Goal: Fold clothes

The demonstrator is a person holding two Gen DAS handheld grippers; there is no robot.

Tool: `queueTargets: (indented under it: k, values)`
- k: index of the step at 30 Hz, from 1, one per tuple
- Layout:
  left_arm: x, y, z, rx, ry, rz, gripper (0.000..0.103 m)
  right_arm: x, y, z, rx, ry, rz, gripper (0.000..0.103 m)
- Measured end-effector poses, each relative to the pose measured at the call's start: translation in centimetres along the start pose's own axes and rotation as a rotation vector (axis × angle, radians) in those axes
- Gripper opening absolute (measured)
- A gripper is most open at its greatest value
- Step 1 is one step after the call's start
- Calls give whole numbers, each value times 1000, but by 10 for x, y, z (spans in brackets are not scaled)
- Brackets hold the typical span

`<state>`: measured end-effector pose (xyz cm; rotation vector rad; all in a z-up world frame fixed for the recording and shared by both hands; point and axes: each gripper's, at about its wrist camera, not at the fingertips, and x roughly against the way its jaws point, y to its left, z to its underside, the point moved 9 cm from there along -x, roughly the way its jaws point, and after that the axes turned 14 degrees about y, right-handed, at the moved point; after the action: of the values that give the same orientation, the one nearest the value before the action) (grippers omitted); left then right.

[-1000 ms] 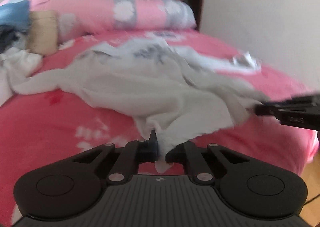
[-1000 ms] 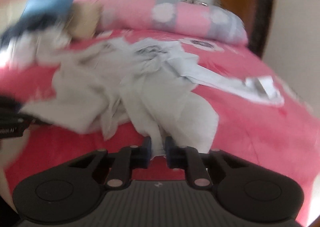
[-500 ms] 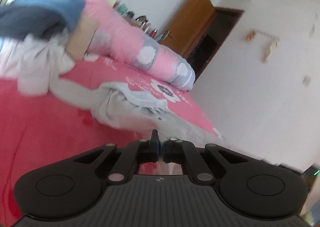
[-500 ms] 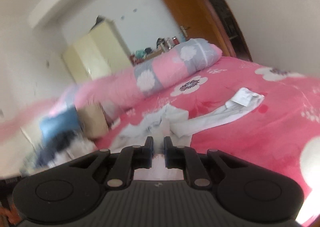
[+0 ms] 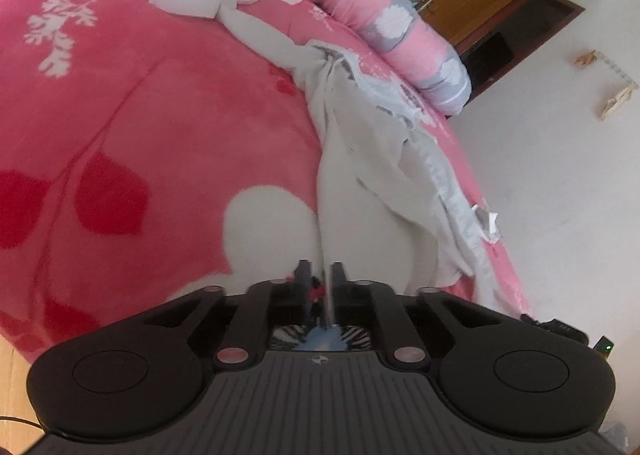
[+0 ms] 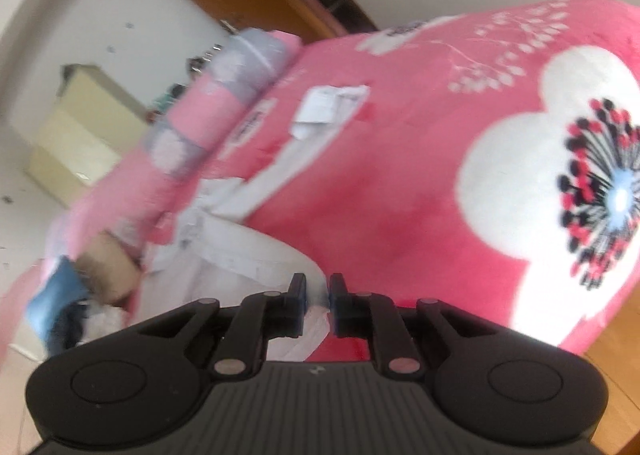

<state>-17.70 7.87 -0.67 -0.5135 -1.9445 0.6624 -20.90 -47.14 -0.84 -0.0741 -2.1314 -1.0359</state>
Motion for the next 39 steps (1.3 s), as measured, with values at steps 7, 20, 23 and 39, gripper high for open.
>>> queueTargets:
  k: [7, 20, 23, 39]
  values:
    - [-3, -44, -21, -265, -95, -116, 99, 13, 39, 20, 121, -59, -39, 62]
    - [-80, -122, 27, -595, 74, -55, 67, -40, 152, 114, 578, 67, 24, 62]
    - [-113, -117, 40, -620, 107, -143, 56, -66, 162, 141, 570, 178, -20, 60]
    - [1, -50, -58, -256, -252, -5, 0, -113, 157, 133, 264, 345, -159, 45]
